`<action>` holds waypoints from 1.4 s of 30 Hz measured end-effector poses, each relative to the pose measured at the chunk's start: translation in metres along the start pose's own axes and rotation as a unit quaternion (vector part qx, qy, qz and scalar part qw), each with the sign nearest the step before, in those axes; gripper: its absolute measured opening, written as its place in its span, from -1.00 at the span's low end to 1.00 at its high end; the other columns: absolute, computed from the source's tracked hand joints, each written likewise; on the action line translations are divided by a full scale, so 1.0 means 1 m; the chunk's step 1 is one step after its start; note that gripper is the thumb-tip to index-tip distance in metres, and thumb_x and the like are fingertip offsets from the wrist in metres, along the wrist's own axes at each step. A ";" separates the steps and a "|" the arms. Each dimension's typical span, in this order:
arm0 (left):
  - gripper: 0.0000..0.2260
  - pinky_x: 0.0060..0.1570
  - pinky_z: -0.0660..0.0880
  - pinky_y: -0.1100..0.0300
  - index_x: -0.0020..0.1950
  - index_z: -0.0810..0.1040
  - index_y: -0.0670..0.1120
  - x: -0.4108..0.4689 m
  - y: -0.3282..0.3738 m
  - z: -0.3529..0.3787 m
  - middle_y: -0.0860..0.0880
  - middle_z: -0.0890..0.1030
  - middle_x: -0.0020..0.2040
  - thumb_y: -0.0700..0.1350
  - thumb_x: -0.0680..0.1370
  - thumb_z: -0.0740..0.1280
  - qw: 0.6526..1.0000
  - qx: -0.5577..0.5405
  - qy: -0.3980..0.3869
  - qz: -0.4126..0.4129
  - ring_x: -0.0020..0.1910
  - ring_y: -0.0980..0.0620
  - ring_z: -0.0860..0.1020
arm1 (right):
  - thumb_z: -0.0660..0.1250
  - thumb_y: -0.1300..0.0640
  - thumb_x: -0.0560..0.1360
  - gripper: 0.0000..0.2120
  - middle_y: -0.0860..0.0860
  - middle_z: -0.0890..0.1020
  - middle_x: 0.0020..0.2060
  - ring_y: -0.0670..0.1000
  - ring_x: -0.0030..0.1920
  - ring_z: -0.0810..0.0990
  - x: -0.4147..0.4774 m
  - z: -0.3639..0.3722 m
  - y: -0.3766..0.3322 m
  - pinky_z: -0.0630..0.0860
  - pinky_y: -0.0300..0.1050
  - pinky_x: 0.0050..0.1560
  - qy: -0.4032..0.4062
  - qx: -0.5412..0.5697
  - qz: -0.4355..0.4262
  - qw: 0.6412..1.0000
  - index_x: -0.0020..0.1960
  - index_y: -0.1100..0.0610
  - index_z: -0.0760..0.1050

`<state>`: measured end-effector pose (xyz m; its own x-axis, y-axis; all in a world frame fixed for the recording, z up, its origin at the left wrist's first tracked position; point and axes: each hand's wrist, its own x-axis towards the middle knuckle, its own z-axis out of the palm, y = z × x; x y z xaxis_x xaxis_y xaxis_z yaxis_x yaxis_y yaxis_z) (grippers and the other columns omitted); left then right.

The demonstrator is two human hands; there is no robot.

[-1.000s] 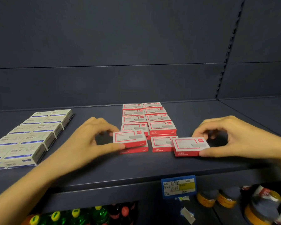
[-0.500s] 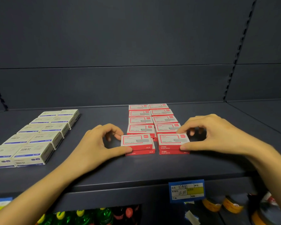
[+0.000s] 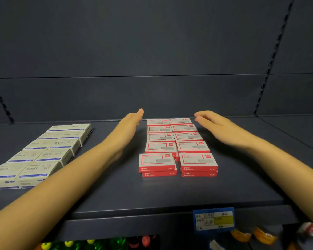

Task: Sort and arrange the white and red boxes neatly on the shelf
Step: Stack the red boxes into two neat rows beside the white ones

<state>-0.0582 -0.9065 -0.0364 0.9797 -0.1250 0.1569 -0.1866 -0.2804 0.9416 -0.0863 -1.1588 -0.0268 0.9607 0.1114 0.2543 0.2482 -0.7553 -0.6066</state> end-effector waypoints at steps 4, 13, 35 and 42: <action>-0.47 0.45 0.06 -0.02 0.48 0.16 -0.07 0.029 0.001 0.021 -0.03 0.20 0.50 0.19 0.60 -0.08 0.998 0.029 -0.009 -0.047 0.47 -0.05 0.20 | -0.08 -0.16 0.59 -0.49 0.03 0.37 0.39 0.01 0.34 0.39 0.039 0.016 0.007 0.26 0.01 0.38 0.005 0.057 0.073 0.996 0.39 0.10 0.27; -0.54 -0.08 0.44 0.25 0.20 0.49 -0.11 0.067 -0.012 0.036 -0.01 0.61 -0.02 0.09 0.63 -0.10 0.996 0.064 -0.067 -0.016 -0.12 0.12 0.56 | -0.10 -0.11 0.62 -0.53 0.01 0.57 0.15 -0.14 -0.07 0.56 0.074 0.039 0.017 0.42 -0.21 0.05 -0.048 0.165 0.081 0.982 0.34 0.09 0.36; -0.51 0.27 0.19 0.21 0.44 0.25 -0.06 0.043 -0.005 0.034 0.00 0.36 0.42 0.14 0.61 -0.14 0.998 0.029 -0.049 -0.012 0.30 0.08 0.38 | -0.19 -0.26 0.56 -0.40 -0.05 0.41 0.37 -0.10 0.16 0.49 0.052 0.037 0.005 0.27 -0.18 0.22 -0.037 0.209 0.103 0.972 0.45 0.03 0.22; -0.53 0.48 0.04 0.12 0.42 0.30 -0.07 -0.015 -0.005 0.011 0.05 0.33 0.44 0.14 0.61 -0.04 0.987 -0.152 0.030 -0.039 0.41 0.13 0.27 | -0.08 -0.36 0.49 -0.32 -0.08 0.24 0.47 -0.09 0.44 0.23 -0.010 0.031 0.001 0.08 -0.09 0.44 0.003 0.335 0.141 0.932 0.49 0.00 0.12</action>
<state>-0.0723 -0.9133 -0.0469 0.9945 -0.0547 0.0896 -0.0890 0.0120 0.9960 -0.0915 -1.1402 -0.0531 0.9992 -0.0364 0.0169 0.0100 -0.1813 -0.9834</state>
